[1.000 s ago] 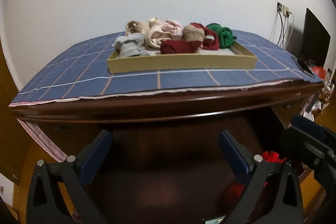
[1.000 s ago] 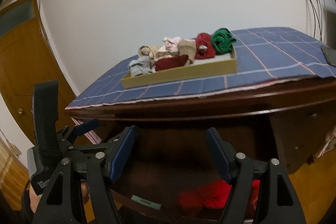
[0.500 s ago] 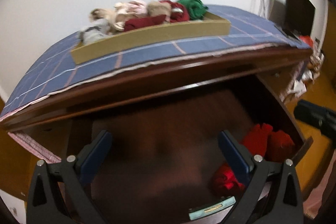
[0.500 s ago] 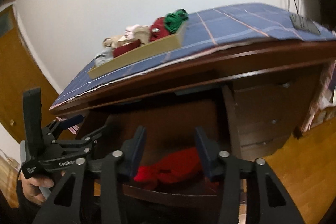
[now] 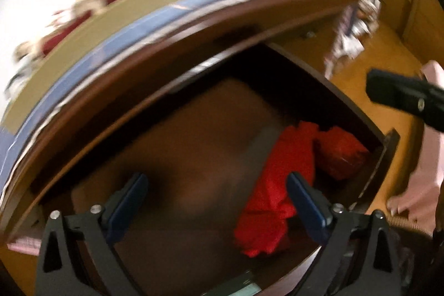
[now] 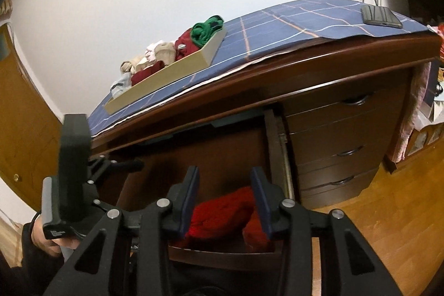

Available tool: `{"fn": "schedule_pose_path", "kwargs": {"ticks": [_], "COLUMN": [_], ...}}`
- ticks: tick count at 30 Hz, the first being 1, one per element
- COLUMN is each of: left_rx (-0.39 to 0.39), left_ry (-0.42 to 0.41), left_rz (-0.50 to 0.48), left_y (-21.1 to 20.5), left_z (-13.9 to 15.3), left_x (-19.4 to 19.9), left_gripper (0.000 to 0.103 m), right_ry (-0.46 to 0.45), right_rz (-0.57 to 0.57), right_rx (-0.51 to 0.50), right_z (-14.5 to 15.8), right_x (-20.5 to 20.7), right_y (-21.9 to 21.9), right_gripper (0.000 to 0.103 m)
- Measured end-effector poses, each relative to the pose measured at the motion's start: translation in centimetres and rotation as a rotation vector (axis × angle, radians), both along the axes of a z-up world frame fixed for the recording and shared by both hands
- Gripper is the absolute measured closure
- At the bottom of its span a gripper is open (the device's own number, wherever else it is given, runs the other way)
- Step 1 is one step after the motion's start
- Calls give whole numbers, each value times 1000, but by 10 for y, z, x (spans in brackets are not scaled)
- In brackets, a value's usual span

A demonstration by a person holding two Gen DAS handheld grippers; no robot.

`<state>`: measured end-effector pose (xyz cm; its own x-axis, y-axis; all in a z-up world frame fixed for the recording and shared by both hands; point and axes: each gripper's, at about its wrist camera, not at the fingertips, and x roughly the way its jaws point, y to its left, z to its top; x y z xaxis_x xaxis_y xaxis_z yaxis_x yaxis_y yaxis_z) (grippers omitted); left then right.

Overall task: Take underwear out of drawer
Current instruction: 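Lower the left tool into the drawer and grasp the bright red sock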

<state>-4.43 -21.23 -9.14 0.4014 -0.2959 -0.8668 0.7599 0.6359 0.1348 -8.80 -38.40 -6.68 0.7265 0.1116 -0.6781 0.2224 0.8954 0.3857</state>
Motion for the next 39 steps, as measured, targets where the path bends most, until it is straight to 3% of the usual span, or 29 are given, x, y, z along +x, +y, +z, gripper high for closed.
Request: {"fn": "schedule_pose_path", "kwargs": {"ticks": [3,8,14,18,19,23,28,34,39], "left_rx": [22,63,60,14,19,21,87,137,104], "left_ry": [55,207,328,454,441,436,302,190,196], "left_rz": [-78,-138,-139,-146,-131,-99,-28,57,112], "left_y": [-17,-38,-46,-46,-45,-32,-5,41,71], "left_z": [-7,-28,-36,-43,-43,-44,-38,-36,-31], "left_x": [0,4,10,10,11,15,17,18,19], "left_gripper": [8,26,26,44,55,56,56,56,55], "right_ry": [-7,-19,-21,-18,-18,-18,21,179,334], "right_rz": [-17,-36,-42,-39,-37,-24,26,109,144], "right_rx": [-4,-5,29,33,33,29,27,63,55], "right_z": [2,5,2,1,1,3,1,-12,-26], "right_x": [-4,-7,-6,-5,-5,-4,5,27,43], "right_y": [-6,-13,-18,-18,-18,-17,-9,6,20], "right_gripper": [61,61,61,61,61,61,61,61,61]}}
